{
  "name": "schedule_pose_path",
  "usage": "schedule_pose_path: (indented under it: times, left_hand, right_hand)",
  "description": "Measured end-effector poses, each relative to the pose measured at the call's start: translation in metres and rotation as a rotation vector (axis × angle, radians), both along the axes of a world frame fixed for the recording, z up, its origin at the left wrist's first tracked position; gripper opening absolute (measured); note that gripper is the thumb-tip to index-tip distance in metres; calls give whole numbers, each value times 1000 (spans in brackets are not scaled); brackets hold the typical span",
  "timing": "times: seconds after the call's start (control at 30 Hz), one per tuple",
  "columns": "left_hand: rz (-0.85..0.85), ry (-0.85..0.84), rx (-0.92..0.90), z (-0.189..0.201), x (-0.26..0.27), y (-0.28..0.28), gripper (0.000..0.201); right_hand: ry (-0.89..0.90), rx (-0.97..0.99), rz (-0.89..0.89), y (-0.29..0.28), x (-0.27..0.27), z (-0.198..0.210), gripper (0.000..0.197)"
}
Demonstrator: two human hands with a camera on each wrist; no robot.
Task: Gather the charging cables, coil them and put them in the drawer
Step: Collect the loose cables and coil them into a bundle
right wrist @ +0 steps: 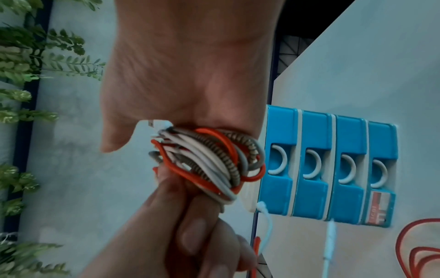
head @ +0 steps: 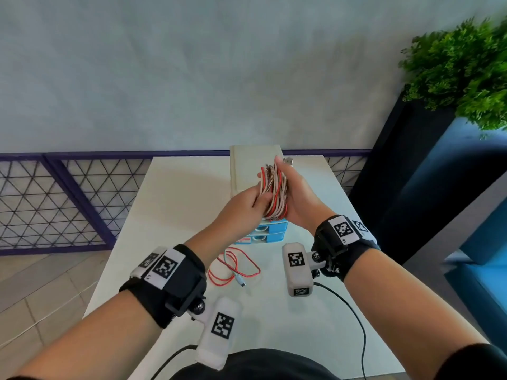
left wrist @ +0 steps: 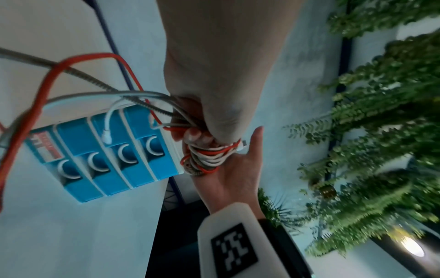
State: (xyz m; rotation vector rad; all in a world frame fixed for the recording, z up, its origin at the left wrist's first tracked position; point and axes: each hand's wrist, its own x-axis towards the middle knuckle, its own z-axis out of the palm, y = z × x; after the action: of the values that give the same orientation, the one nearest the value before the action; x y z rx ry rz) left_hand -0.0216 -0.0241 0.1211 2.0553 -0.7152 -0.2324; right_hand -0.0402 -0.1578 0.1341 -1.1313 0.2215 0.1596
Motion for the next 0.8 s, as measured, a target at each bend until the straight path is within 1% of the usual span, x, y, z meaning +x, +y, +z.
schedule_pose_path:
  times: [0.07, 0.1, 0.13, 0.2, 0.3, 0.4, 0.53, 0.6, 0.7, 0.77, 0.8]
  left_hand:
    - [16, -123, 164, 4, -1, -3, 33]
    - [26, -164, 229, 6, -2, -5, 36]
    - [35, -197, 283, 9, -4, -7, 37]
    - [39, -241, 363, 14, -8, -11, 37]
    - [5, -253, 415, 19, -11, -15, 34]
    - [-69, -156, 391, 23, -8, -12, 33]
    - [-192, 8, 315, 27, -6, -3, 25]
    - [-237, 65, 304, 26, -3, 1, 26]
    - [-298, 178, 309, 21, 2, 9, 40]
    - [-351, 194, 351, 15, 3, 14, 51]
    - [-371, 190, 362, 11, 3, 17, 53]
  right_hand:
    - [12, -99, 23, 2, 0, 0, 48]
    - [11, -139, 20, 3, 1, 0, 48]
    - [0, -163, 14, 3, 2, 0, 43]
    - [-23, -183, -5, 3, 3, -2, 28]
    - [-18, -290, -95, 2, 6, -5, 16]
    - [-26, -439, -209, 0, 9, -6, 11]
    - [-58, -492, -289, -2, 14, -6, 19]
    - [-68, -456, -305, 1, 15, -7, 14]
    - [-87, -354, -301, 5, 17, -10, 10]
    - [-105, -244, -298, 5, 18, -10, 11]
    - [-111, -175, -289, 6, 19, -10, 11]
